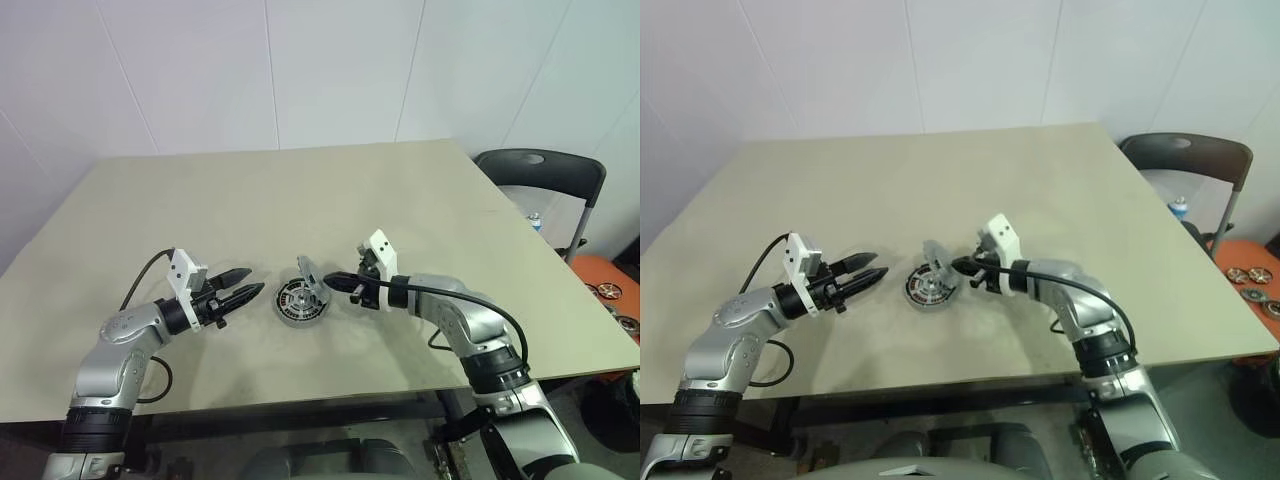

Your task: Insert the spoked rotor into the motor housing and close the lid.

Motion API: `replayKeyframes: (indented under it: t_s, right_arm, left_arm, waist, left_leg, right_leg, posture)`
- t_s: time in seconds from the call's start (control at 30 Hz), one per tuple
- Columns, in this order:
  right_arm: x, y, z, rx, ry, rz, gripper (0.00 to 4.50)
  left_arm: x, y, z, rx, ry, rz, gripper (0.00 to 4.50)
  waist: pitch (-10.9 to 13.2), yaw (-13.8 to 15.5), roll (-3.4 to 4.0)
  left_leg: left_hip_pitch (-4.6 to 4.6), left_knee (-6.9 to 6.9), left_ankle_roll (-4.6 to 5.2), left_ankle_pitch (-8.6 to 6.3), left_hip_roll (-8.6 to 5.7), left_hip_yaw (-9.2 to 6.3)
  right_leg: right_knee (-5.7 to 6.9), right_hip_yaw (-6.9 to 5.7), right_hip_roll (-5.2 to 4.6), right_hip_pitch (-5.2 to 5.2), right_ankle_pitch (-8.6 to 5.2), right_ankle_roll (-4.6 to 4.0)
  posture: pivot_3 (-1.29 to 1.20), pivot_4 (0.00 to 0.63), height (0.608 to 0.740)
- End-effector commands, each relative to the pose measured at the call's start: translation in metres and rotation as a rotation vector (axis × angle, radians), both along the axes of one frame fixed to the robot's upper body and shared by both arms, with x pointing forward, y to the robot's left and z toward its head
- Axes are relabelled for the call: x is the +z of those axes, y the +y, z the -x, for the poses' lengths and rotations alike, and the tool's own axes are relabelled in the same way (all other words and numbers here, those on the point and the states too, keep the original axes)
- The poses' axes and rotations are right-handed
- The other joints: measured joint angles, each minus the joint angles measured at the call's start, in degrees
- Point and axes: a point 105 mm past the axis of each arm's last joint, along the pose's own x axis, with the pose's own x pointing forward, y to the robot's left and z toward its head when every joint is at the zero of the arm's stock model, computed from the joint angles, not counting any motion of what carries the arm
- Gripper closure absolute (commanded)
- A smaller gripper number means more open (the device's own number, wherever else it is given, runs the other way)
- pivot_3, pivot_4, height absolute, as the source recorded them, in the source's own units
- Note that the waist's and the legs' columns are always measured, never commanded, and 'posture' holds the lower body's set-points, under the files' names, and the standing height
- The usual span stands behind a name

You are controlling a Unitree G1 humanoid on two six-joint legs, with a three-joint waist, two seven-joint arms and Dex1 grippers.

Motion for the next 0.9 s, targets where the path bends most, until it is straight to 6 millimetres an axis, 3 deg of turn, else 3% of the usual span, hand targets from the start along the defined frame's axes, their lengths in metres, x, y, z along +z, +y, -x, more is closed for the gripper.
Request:
replayKeyframes:
  t_s: [0.03, 0.23, 0.53, 0.9]
  right_arm:
    - [0.018, 0.014, -0.006, 0.065, -0.066, -0.018, 4.48]
    - [0.014, 0.03, -0.007, 0.166, -0.11, 0.039, 4.48]
    - [0.001, 0.029, -0.01, 0.264, -0.123, 0.133, 4.48]
    - [-0.014, 0.046, -0.008, 0.402, -0.193, 0.222, 4.48]
  left_arm:
    - [0.013, 0.003, -0.003, 0.017, -0.057, 0.004, 2.16]
    - [0.014, 0.006, -0.001, 0.046, -0.065, 0.005, 2.16]
    - [0.014, 0.008, 0.002, 0.061, -0.064, 0.006, 2.16]
    - [0.016, 0.011, 0.0, 0.091, -0.075, -0.001, 2.16]
  waist:
    - [0.0, 0.0, 0.0]
    - [0.0, 0.0, 0.0]
    - [0.0, 0.0, 0.0]
    - [0.0, -0.3, 0.01]
  left_leg:
    - [0.0, -0.01, 0.0, 0.0, 0.0, 0.0]
    - [-0.03, -0.03, 0.0, 0.0, -0.01, 0.0]
    - [-0.03, -0.04, -0.01, 0.0, -0.02, 0.0]
    - [-0.03, -0.06, -0.02, 0.0, -0.02, 0.01]
  right_leg:
    - [-0.01, 0.0, 0.0, -0.01, 0.0, 0.0]
    - [-0.02, 0.0, -0.02, -0.05, 0.0, 0.0]
    - [0.0, 0.0, -0.01, -0.07, 0.0, 0.0]
    - [0.03, 0.01, 0.02, -0.11, 0.01, -0.01]
  posture:
    - [0.0, 0.0, 0.74]
    - [0.0, 0.0, 0.74]
    - [0.0, 0.0, 0.74]
    - [0.0, 0.0, 0.74]
